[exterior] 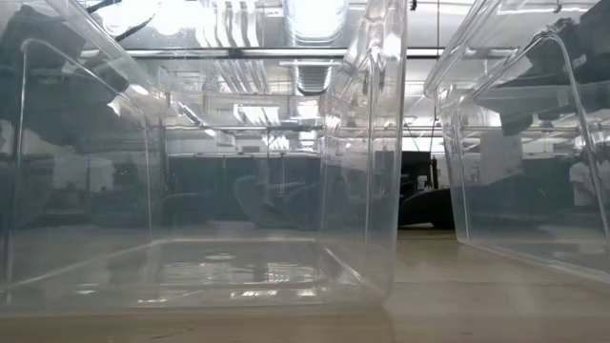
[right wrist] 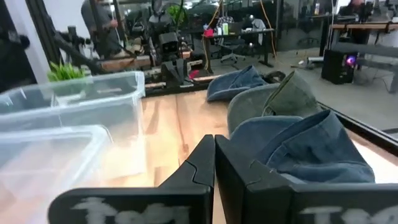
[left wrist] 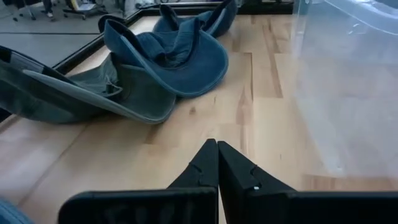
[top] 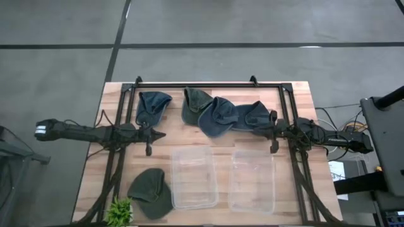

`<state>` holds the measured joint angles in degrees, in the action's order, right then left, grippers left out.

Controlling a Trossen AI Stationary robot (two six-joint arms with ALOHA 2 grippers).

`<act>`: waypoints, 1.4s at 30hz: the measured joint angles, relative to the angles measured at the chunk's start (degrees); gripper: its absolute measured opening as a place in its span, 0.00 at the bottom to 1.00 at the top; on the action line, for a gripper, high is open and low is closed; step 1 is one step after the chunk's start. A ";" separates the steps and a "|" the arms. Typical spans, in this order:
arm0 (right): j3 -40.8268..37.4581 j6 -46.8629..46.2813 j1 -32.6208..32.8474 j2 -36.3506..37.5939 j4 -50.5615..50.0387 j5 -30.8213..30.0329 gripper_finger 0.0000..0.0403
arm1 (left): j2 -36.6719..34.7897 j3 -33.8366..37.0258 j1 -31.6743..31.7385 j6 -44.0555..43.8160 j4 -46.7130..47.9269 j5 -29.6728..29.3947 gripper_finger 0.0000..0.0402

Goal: Pick & Place hat
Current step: Put the left blue cap into the right transparent container

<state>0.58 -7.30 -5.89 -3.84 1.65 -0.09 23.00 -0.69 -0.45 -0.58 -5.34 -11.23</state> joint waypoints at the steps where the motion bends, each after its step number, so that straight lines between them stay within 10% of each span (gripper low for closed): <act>1: 0.00 -0.11 0.00 0.00 0.83 0.00 0.02 | 0.01 0.00 0.00 0.04 0.01 -0.18 0.00; 12: -0.02 -12.96 0.00 0.00 5.21 0.17 0.02 | 0.02 0.00 -0.05 -16.96 -5.78 -0.35 0.00; 22: -0.02 -16.32 0.00 -0.02 4.53 4.67 0.02 | 0.09 0.00 -0.22 -56.07 -10.10 -0.34 0.00; 42: -0.02 -21.06 0.01 -0.02 4.55 5.08 0.02 | 0.34 -1.94 1.75 -63.38 -10.60 -6.83 0.00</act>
<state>0.56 -28.36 -5.88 -3.86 6.20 4.99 23.35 -2.63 1.30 -63.97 -15.94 -18.06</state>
